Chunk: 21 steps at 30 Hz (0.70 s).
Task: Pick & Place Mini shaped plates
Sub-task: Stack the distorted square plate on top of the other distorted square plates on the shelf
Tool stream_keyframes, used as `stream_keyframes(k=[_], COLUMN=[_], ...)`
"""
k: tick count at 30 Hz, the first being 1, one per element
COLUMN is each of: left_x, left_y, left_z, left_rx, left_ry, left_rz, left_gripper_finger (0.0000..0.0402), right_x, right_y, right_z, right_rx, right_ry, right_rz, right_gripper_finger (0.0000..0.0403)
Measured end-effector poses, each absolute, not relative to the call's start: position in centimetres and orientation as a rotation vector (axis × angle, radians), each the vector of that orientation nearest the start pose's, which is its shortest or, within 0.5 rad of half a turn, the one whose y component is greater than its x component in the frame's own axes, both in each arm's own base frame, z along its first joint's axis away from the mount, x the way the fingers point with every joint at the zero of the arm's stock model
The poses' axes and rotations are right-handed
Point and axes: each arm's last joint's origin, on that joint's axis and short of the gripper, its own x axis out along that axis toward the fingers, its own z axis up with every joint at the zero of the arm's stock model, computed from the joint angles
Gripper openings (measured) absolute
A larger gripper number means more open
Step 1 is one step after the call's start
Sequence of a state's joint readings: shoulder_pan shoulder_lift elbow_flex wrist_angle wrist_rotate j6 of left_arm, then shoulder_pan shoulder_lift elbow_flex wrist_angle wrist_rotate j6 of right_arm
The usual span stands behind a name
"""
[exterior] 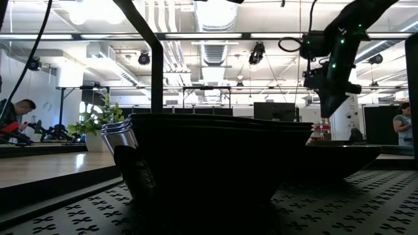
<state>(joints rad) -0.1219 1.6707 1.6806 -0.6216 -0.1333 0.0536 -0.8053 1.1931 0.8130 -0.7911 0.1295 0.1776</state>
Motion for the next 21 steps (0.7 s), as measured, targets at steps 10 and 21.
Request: stream_keyframes(k=[10,21], left_x=[36.7,36.7], left_y=[-4.1,-4.1], left_z=[37.3,37.3], left_rx=[0.13,0.127], left_ry=[0.607,0.607], left_rz=[-0.005,-0.005], left_gripper_finger=[0.0062,0.0062], right_x=[14.2,13.7], right_y=[-15.3,-14.8], right_z=[20.0,17.6], right_rx=[0.519,0.487], right_ry=[1.034,1.04], right_rz=[-0.919,-0.904], right_gripper_finger=[0.009,0.0101])
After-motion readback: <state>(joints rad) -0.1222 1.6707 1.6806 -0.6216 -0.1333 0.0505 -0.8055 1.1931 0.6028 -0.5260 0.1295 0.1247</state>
